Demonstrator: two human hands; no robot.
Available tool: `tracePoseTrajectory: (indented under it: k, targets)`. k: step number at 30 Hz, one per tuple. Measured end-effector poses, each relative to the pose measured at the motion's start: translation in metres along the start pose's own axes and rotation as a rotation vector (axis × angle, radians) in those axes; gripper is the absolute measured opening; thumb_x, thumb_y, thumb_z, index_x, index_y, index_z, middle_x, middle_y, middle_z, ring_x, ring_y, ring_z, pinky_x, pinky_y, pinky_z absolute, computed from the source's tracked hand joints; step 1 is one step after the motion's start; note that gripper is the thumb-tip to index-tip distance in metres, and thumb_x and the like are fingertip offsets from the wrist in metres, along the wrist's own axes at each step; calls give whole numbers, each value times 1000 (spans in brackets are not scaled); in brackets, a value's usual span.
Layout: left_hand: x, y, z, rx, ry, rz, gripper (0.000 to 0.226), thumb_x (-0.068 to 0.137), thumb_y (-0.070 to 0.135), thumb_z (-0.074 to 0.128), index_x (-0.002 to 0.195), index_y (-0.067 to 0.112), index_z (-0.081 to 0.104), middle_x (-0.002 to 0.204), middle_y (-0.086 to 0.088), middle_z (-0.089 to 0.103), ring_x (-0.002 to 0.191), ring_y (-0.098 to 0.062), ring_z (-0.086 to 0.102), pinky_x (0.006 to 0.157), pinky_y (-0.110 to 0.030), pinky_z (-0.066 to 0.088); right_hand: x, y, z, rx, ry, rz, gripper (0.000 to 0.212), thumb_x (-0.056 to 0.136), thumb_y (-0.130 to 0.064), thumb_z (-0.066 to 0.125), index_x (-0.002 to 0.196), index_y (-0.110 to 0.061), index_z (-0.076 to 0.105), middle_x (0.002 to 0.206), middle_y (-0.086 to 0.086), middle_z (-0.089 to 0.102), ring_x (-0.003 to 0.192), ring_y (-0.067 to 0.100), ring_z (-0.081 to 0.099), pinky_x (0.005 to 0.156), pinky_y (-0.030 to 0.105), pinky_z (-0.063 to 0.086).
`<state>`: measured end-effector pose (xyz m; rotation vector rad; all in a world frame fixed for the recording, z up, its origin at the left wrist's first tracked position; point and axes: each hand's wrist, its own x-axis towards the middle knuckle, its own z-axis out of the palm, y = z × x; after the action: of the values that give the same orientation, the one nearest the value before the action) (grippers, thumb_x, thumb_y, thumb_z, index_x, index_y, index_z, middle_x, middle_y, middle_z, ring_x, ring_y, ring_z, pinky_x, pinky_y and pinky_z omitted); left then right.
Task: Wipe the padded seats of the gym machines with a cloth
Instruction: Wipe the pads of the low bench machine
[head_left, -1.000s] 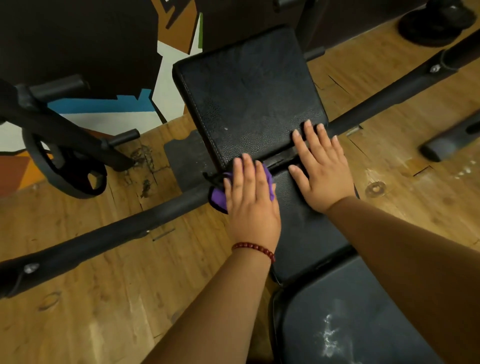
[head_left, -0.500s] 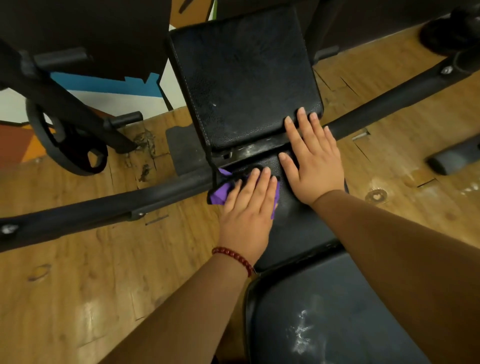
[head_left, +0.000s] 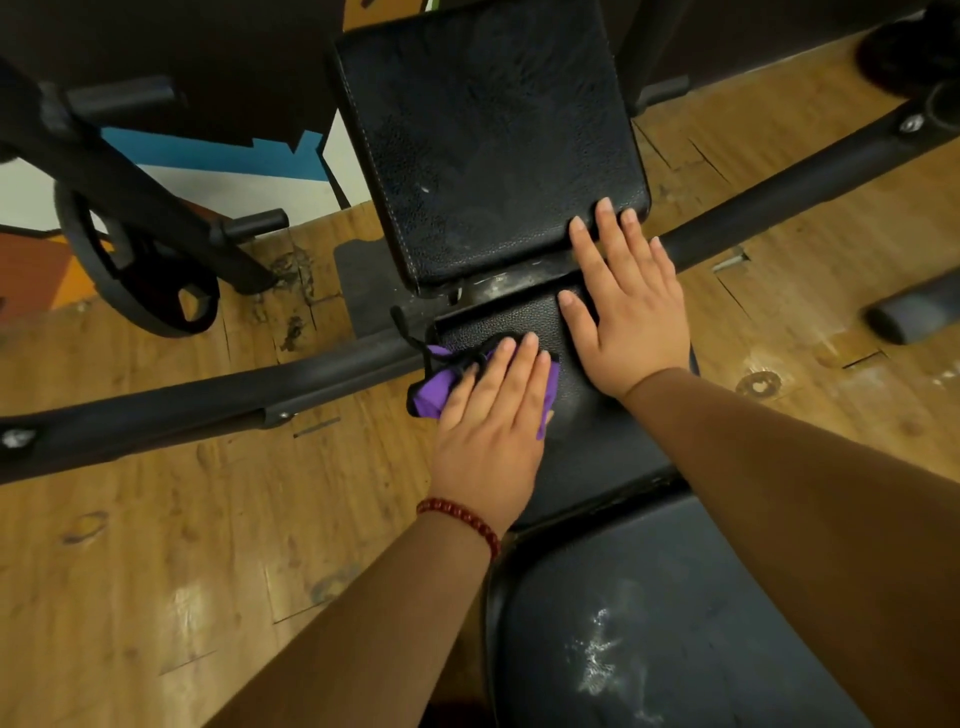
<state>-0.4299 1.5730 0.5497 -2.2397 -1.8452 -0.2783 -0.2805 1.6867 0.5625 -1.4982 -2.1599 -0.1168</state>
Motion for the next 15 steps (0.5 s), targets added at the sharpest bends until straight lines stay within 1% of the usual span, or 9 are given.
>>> tracePoseTrajectory:
  k: [2,4,5,7,12,15]
  targets:
    - [17,-1,-6,2,-1,-41,54,97,29,35,148,13,35,156,-3,32,144,-19,28,116,-36,14,0,0,0,3,5,0,57,100,-43,32,152,-17,30,159,9,23,147,27,19,119,41,15]
    - [37,-2,-9,-15,-25,-113,60,95,30,38,152,14,25,159,-2,23,147,-18,19,118,-37,9,0,0,0,0,-4,2,58,100,-43,31,152,-18,29,159,9,22,148,26,18,119,41,14]
    - [44,-1,-9,-16,-23,-150,61,95,30,38,152,14,23,160,-2,22,147,-19,18,118,-37,9,0,0,0,-1,-9,3,58,100,-44,31,152,-18,29,160,9,21,148,26,18,119,41,14]
    - [44,3,-6,-3,-7,-179,61,94,30,40,151,13,26,159,-3,25,146,-20,21,118,-38,10,0,1,0,0,-13,2,58,100,-44,30,152,-18,28,160,8,21,148,26,17,119,41,14]
    - [-1,13,1,-7,-35,-32,53,98,30,35,148,13,36,156,-4,33,144,-20,28,116,-38,16,0,1,0,7,-3,-3,57,100,-42,31,152,-17,30,159,9,22,148,27,18,119,42,14]
    - [18,9,-3,-4,-10,-57,54,97,33,29,147,14,38,155,-3,34,143,-19,29,115,-37,16,0,1,0,8,0,-2,57,100,-42,32,152,-18,30,159,9,22,147,26,18,119,40,14]
